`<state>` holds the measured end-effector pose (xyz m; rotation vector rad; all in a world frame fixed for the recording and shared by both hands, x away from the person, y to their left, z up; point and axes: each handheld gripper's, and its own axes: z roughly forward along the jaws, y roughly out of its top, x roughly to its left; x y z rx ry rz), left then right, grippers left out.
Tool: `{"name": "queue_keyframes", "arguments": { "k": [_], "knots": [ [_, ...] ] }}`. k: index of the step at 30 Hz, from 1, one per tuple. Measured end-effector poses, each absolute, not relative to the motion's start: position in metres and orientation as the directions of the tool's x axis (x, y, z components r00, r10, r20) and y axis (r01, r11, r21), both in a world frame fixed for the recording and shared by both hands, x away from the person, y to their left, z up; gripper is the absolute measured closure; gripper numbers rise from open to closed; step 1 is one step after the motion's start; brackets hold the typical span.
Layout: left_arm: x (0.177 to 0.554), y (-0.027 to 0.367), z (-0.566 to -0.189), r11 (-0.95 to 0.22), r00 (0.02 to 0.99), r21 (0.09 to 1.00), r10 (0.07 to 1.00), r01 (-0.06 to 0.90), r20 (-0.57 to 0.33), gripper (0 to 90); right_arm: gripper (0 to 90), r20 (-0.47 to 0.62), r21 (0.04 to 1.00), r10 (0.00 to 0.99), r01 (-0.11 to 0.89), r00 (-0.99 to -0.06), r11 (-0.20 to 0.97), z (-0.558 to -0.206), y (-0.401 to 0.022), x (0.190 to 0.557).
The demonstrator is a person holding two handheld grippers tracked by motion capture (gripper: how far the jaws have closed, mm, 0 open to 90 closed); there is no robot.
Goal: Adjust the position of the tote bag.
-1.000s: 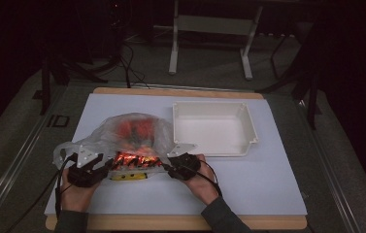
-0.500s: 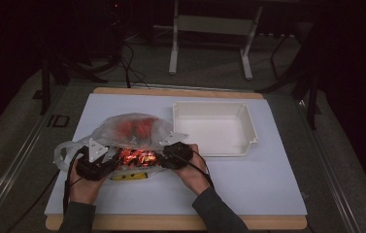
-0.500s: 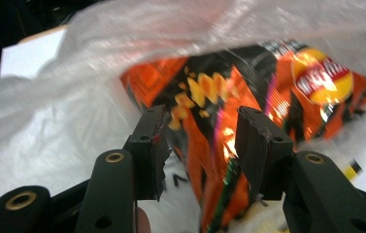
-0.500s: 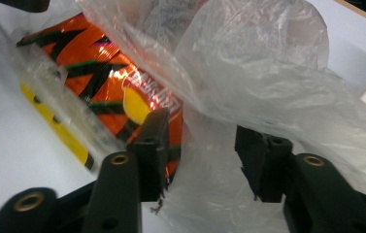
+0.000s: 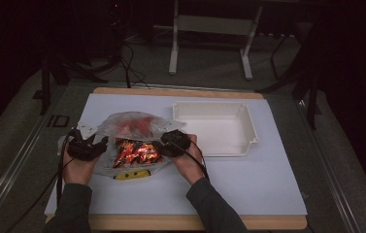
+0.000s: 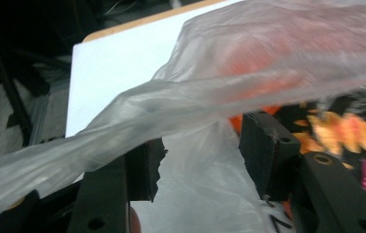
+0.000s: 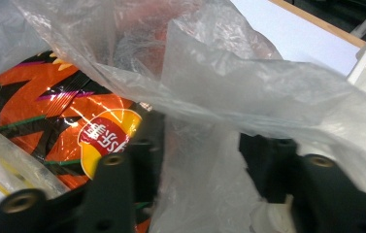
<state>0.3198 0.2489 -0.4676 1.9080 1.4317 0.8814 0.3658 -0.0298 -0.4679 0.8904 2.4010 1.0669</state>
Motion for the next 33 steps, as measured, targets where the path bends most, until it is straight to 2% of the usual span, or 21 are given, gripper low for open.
{"name": "queue_keyframes", "arguments": {
  "k": [4, 8, 11, 15, 16, 20, 21, 22, 24, 31, 33],
  "knots": [
    [0.331, 0.245, -0.477, -0.243, 0.189, 0.75, 0.969, 0.616, 0.158, 45.5, 68.9, -0.053, 0.762, 0.678, 0.41, -0.733, 0.502, -0.469, -0.031, 0.368],
    [0.34, 0.24, -0.485, -0.235, 0.183, 0.727, 0.971, 0.645, 0.152, 42.4, 74.5, -0.041, 0.764, 0.676, 0.413, -0.736, 0.496, -0.468, -0.031, 0.368],
    [0.352, 0.24, -0.491, -0.171, 0.125, 0.731, 0.985, 0.661, 0.118, 42.1, 82.0, -0.033, 0.767, 0.666, 0.409, -0.745, 0.495, -0.465, -0.03, 0.368],
    [0.363, 0.243, -0.495, -0.114, 0.079, 0.731, 0.993, 0.673, 0.082, 44.6, 85.8, -0.029, 0.772, 0.656, 0.4, -0.754, 0.494, -0.462, -0.031, 0.367],
    [0.365, 0.243, -0.496, -0.114, 0.077, 0.725, 0.994, 0.679, 0.083, 47.4, 86.3, -0.028, 0.774, 0.657, 0.399, -0.754, 0.491, -0.461, -0.031, 0.367],
    [0.369, 0.242, -0.499, -0.124, 0.104, 0.698, 0.992, 0.706, 0.071, 76.4, 87.6, -0.029, 0.78, 0.661, 0.396, -0.75, 0.484, -0.458, -0.033, 0.368],
    [0.367, 0.242, -0.5, -0.143, 0.118, 0.695, 0.989, 0.704, 0.084, 76.4, 88.0, -0.028, 0.782, 0.664, 0.397, -0.747, 0.48, -0.458, -0.033, 0.369],
    [0.366, 0.243, -0.5, -0.148, 0.126, 0.697, 0.989, 0.702, 0.082, 85.8, 88.6, -0.028, 0.783, 0.669, 0.4, -0.742, 0.476, -0.456, -0.035, 0.37],
    [0.36, 0.244, -0.497, -0.186, 0.162, 0.714, 0.981, 0.675, 0.102, 88.5, 89.0, -0.029, 0.783, 0.679, 0.405, -0.734, 0.472, -0.455, -0.038, 0.371],
    [0.331, 0.256, -0.48, -0.444, 0.425, 0.763, 0.872, 0.471, 0.245, 89.4, 89.7, -0.033, 0.765, 0.745, 0.463, -0.666, 0.448, -0.453, -0.056, 0.382],
    [0.321, 0.263, -0.476, -0.474, 0.475, 0.773, 0.842, 0.422, 0.257, 89.6, 89.8, -0.026, 0.759, 0.76, 0.482, -0.649, 0.438, -0.453, -0.062, 0.385]
  ]
}}
